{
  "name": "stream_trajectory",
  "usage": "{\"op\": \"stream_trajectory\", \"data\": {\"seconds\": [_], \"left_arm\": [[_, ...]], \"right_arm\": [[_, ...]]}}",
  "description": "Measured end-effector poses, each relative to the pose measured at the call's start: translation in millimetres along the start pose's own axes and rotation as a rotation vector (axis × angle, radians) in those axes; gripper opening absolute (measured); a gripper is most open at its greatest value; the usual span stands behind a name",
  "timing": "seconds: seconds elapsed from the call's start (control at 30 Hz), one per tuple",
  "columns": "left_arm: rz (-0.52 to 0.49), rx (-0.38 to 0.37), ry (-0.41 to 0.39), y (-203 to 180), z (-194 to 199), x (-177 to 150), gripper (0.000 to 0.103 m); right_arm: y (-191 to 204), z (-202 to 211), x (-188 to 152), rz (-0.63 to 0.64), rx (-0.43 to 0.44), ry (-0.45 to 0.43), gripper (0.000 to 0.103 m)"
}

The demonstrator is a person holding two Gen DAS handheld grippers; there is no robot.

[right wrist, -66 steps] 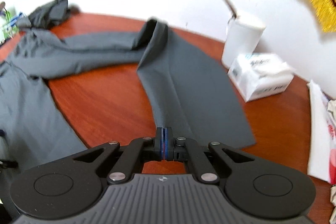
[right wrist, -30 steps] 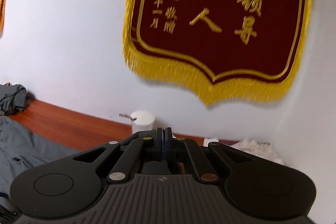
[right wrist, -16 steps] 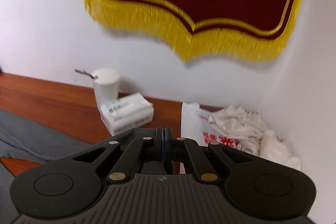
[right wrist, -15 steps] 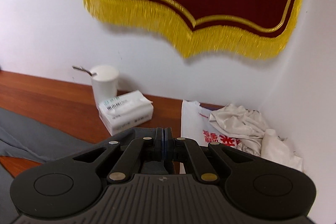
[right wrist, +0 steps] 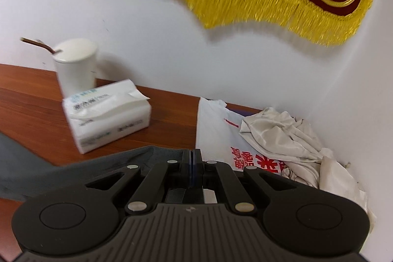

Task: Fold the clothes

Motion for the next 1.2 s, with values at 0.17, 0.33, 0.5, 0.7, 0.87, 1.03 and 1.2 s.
{"op": "stream_trajectory", "data": {"seconds": [0.17,0.33,0.5,0.7,0.87,1.03,1.2], "left_arm": [[0.016,0.022,0.011,-3,1,-2,0.103],[0.025,0.038,0.019,-8,1,-2,0.103],[0.009,0.039,0.026,-11,0,-1,0.103],[0.003,0.032,0.027,-14,-3,2,0.103],[-0.013,0.028,0.022,-17,-4,7,0.103],[-0.028,0.028,0.014,-20,-6,12,0.103],[-0.042,0.027,0.017,-23,-8,15,0.103]], "right_arm": [[6,-35,4,0.015,-0.035,0.026,0.000],[8,-65,10,-0.001,-0.071,0.056,0.000],[12,-79,14,0.017,-0.052,0.054,0.002],[-2,-68,24,-0.011,-0.029,-0.009,0.033],[-20,-53,15,0.000,0.035,-0.009,0.033],[-25,-53,-23,0.064,0.079,0.068,0.035],[-28,-52,-60,0.074,0.096,0.131,0.049]]}}
Point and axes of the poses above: each gripper's, at about its wrist camera, not at the fingertips, and z roughly against the way its jaws point, y to its left, x to its top, the point moved 8 cm from there along -z, roughly the way its jaws point, and after that the axes turned 14 degrees about -x, right-handed, at the moved point
